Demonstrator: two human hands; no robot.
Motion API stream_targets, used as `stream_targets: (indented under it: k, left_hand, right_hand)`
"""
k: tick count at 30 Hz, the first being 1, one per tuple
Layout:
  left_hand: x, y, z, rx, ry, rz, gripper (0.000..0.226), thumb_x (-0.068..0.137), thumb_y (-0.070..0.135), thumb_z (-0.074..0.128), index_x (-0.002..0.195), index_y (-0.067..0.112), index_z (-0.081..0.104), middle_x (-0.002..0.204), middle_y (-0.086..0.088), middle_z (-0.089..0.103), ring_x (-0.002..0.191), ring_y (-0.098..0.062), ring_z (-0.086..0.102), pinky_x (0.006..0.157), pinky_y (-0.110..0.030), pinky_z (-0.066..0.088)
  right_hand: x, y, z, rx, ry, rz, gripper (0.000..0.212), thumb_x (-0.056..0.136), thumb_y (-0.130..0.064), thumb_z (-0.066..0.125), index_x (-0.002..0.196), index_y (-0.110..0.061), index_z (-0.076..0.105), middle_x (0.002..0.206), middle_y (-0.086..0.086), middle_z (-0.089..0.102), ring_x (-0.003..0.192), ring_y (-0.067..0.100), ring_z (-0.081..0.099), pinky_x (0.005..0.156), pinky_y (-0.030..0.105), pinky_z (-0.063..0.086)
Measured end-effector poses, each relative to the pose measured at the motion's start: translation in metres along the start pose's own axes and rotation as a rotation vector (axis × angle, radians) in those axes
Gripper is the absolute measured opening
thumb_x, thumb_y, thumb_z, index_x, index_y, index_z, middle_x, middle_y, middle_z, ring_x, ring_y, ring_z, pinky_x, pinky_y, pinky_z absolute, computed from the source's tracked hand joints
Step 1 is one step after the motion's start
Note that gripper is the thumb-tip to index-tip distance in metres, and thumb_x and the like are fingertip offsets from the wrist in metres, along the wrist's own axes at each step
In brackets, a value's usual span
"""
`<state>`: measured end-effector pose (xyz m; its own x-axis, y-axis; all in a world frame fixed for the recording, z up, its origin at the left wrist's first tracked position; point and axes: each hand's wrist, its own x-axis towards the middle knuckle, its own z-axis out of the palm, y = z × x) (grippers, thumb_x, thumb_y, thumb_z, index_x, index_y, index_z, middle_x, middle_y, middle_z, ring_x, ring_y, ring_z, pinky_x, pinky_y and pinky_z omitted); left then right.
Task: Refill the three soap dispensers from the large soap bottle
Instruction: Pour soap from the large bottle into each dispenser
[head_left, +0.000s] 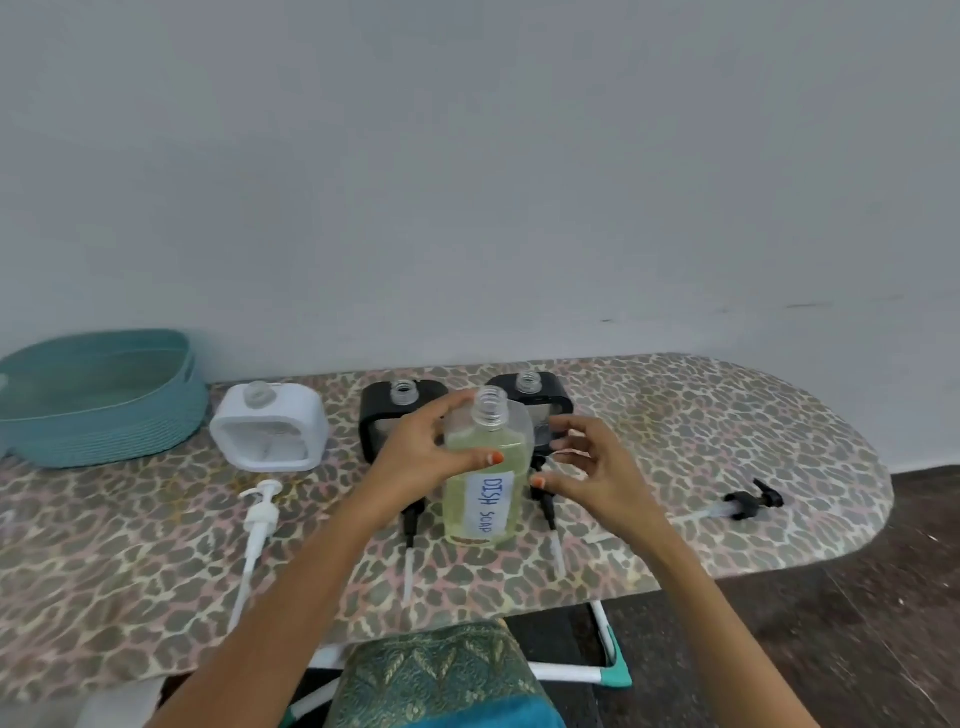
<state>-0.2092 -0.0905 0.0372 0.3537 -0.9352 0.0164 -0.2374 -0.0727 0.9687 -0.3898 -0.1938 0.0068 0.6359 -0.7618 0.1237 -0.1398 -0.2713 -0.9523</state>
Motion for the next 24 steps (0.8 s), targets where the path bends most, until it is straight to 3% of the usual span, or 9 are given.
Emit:
stream_targets:
  k: [3, 7, 11, 14, 16, 19, 20, 24]
  left_hand:
    - [0.001, -0.005, 0.001, -0.015, 0.019, 0.026, 0.060, 0.062, 0.015, 0.082, 0.102, 0.045, 0.050, 0.112, 0.010, 0.064, 0.104, -0.007, 0.062, 0.096, -0.037, 0.049]
    - [0.003, -0.009, -0.001, 0.001, 0.024, 0.054, 0.059, 0.062, 0.021, 0.083, 0.099, 0.051, 0.049, 0.113, 0.015, 0.060, 0.110, -0.006, 0.058, 0.101, -0.036, 0.046]
    - [0.003, -0.013, 0.000, 0.006, 0.016, 0.079, 0.060, 0.055, 0.037, 0.083, 0.107, 0.046, 0.055, 0.119, 0.011, 0.062, 0.109, -0.005, 0.059, 0.099, -0.035, 0.047]
    - [0.004, -0.016, 0.000, 0.019, 0.006, 0.075, 0.069, 0.053, 0.044, 0.082, 0.117, 0.036, 0.054, 0.122, 0.010, 0.060, 0.112, -0.006, 0.057, 0.100, -0.038, 0.046]
    - [0.002, -0.014, -0.002, 0.059, -0.029, 0.078, 0.080, 0.052, 0.050, 0.079, 0.124, 0.034, 0.049, 0.128, 0.009, 0.055, 0.117, -0.007, 0.053, 0.102, -0.039, 0.044]
    - [-0.004, -0.011, -0.019, 0.178, -0.066, 0.107, 0.081, 0.066, 0.036, 0.079, 0.135, 0.027, 0.038, 0.141, 0.005, 0.041, 0.129, -0.010, 0.040, 0.109, -0.038, 0.036]
    - [-0.006, -0.011, -0.031, 0.176, -0.011, 0.119, 0.075, 0.070, 0.030, 0.077, 0.135, 0.024, 0.039, 0.140, 0.004, 0.042, 0.129, -0.009, 0.040, 0.110, -0.034, 0.035]
    - [-0.021, -0.025, -0.098, 0.041, 0.401, 0.179, 0.042, 0.075, 0.018, 0.071, 0.112, 0.027, 0.054, 0.114, 0.015, 0.057, 0.108, 0.004, 0.053, 0.103, -0.024, 0.040]
  right_hand:
    - [0.007, 0.005, 0.022, 0.002, -0.093, -0.008, 0.089, 0.057, -0.027, 0.082, 0.132, -0.020, 0.035, 0.127, -0.005, 0.047, 0.115, 0.008, 0.050, 0.092, 0.021, 0.046]
    - [0.016, 0.012, 0.042, 0.031, -0.172, 0.016, 0.103, 0.054, -0.026, 0.088, 0.137, -0.029, 0.028, 0.127, -0.004, 0.052, 0.113, 0.010, 0.056, 0.088, 0.034, 0.053]
    - [0.021, 0.018, 0.052, 0.030, -0.202, 0.031, 0.105, 0.052, -0.033, 0.084, 0.139, -0.018, 0.029, 0.122, 0.001, 0.059, 0.107, 0.010, 0.061, 0.082, 0.025, 0.053]
    - [0.022, 0.023, 0.053, 0.002, -0.183, 0.047, 0.100, 0.047, -0.044, 0.083, 0.131, -0.007, 0.044, 0.115, 0.003, 0.064, 0.102, 0.012, 0.063, 0.084, 0.031, 0.054]
    - [0.023, 0.025, 0.053, -0.012, -0.174, 0.039, 0.092, 0.048, -0.039, 0.084, 0.124, -0.003, 0.049, 0.108, 0.005, 0.067, 0.096, 0.011, 0.066, 0.078, 0.027, 0.055]
    - [0.023, 0.026, 0.054, -0.010, -0.161, 0.036, 0.071, 0.055, -0.017, 0.084, 0.117, 0.001, 0.053, 0.092, -0.003, 0.072, 0.085, 0.005, 0.067, 0.066, 0.015, 0.051]
    - [0.023, 0.026, 0.055, -0.008, -0.162, 0.034, 0.069, 0.054, -0.019, 0.084, 0.114, 0.000, 0.055, 0.089, -0.006, 0.073, 0.084, 0.005, 0.068, 0.065, 0.015, 0.051]
    - [0.020, 0.023, 0.058, 0.024, -0.116, 0.079, 0.090, 0.026, -0.061, 0.084, 0.099, -0.012, 0.062, 0.086, -0.011, 0.073, 0.081, 0.011, 0.069, 0.063, 0.019, 0.054]
